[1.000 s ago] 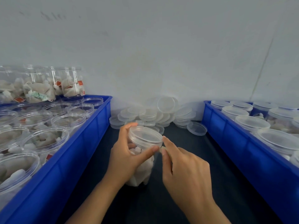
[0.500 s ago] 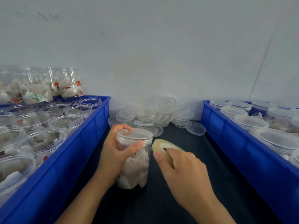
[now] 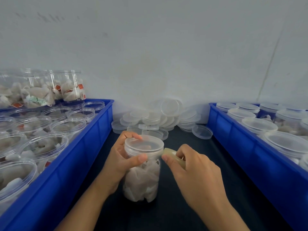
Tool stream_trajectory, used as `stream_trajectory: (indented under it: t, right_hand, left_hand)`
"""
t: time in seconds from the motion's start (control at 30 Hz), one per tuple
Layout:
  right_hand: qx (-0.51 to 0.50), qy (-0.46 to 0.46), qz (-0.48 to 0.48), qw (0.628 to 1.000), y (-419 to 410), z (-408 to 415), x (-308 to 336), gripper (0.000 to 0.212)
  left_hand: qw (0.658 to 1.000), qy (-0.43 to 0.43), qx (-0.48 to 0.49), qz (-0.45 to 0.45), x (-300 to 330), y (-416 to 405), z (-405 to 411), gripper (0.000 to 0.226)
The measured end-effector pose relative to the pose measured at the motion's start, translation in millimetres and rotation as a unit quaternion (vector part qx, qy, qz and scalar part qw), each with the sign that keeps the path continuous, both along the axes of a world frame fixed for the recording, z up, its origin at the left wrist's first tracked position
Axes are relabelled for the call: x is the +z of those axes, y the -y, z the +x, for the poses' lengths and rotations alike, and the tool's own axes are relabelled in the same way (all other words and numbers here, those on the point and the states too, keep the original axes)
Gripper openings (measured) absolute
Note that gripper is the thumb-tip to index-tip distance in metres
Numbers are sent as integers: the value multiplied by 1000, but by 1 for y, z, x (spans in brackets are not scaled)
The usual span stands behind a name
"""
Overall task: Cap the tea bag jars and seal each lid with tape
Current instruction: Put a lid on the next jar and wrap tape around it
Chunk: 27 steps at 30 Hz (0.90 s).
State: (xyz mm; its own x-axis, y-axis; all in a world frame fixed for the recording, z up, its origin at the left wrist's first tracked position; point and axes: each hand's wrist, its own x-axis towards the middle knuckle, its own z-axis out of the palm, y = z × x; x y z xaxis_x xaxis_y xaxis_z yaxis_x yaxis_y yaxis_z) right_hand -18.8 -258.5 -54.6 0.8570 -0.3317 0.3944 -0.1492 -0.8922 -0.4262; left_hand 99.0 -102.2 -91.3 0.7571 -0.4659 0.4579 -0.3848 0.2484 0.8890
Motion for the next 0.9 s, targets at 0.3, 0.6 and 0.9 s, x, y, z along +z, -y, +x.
stream_trajectory:
  t: [0.3,0.6,0.9]
  right_hand:
    - [47,51,-41,997,2,-2,-3,23]
    - [27,51,52,997,-5,2,-16,37]
    - [43,72,-43,996,-14,-1,-19,42]
  left_hand:
    - [997,-34,-68,24,0,-2,2,66]
    - [997,-34,-1,65,6,5,-8,85]
    - [981,97,130,108,4,15,-11,81]
